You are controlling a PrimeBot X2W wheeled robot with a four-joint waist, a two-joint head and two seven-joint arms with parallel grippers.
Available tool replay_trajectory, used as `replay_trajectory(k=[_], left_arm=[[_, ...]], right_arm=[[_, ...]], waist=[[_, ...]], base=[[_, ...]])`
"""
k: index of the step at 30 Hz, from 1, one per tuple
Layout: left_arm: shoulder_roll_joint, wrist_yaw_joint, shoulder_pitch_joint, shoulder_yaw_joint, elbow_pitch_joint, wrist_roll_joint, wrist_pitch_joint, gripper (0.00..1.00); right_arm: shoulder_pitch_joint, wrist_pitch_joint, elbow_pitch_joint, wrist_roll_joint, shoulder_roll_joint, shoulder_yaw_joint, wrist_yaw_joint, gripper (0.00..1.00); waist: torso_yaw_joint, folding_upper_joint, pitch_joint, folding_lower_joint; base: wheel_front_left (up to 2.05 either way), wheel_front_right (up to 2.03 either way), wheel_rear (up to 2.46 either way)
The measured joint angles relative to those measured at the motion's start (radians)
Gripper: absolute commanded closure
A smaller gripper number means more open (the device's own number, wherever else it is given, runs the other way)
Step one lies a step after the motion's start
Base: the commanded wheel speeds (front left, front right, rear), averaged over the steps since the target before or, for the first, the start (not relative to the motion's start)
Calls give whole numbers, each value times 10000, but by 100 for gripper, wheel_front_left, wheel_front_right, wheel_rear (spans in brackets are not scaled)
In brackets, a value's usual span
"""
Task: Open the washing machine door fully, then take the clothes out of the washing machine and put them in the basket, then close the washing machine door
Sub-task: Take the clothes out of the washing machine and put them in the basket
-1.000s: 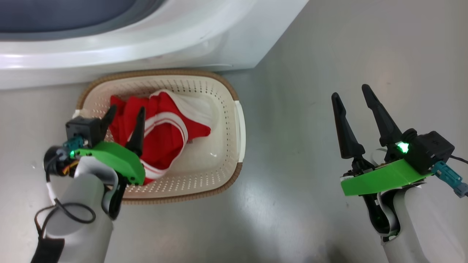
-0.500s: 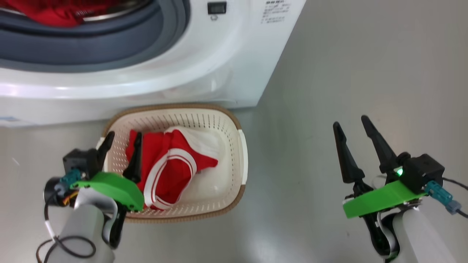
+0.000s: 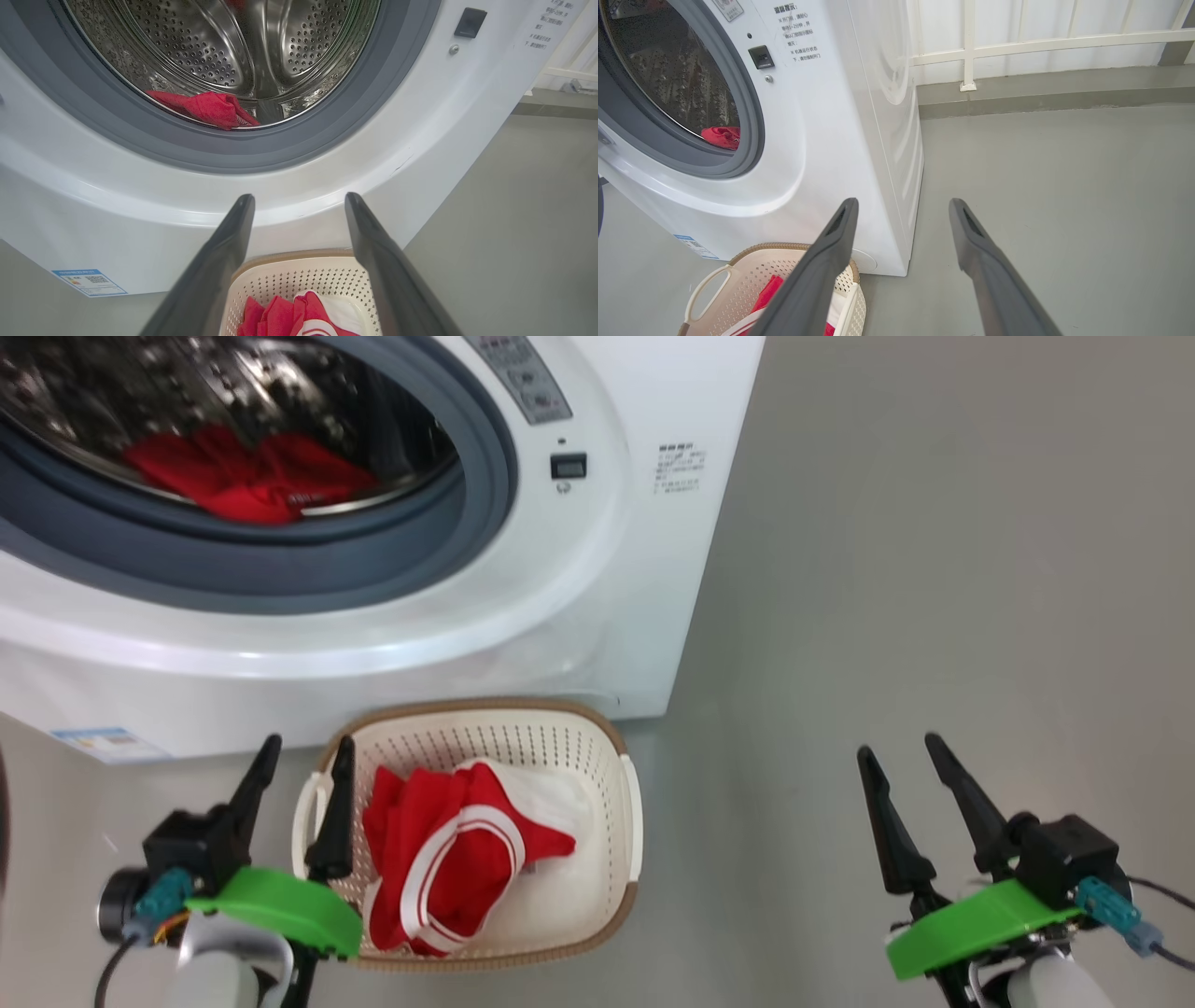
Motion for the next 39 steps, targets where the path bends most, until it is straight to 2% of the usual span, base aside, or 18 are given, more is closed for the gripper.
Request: replay_trajectory(k=[12,23,30,39], left_arm=[[-82,2,1928,295,-1708,431,2,0],[-355,2,4118,957,-3001,775,2,0],[-474,0,4944,1350,-3666,1057,2,0],[-545,0,5038,1429,-3864,1122,2,0]], right_arm=[[1112,0,61,-75,29,-215,0,0],[2141,0,10,-113,75,-357,0,0],[2470,0,-136,-113,75,-435,0,0],[2549,0,-194,-113,75,-466,0,0]], waist=[[158,0,-1450,0],[338,0,-2474,0],[455,0,-2717,0],[525,0,-2620,0]], base=[[0,0,0],[0,0,0],[0,0,0],[0,0,0]])
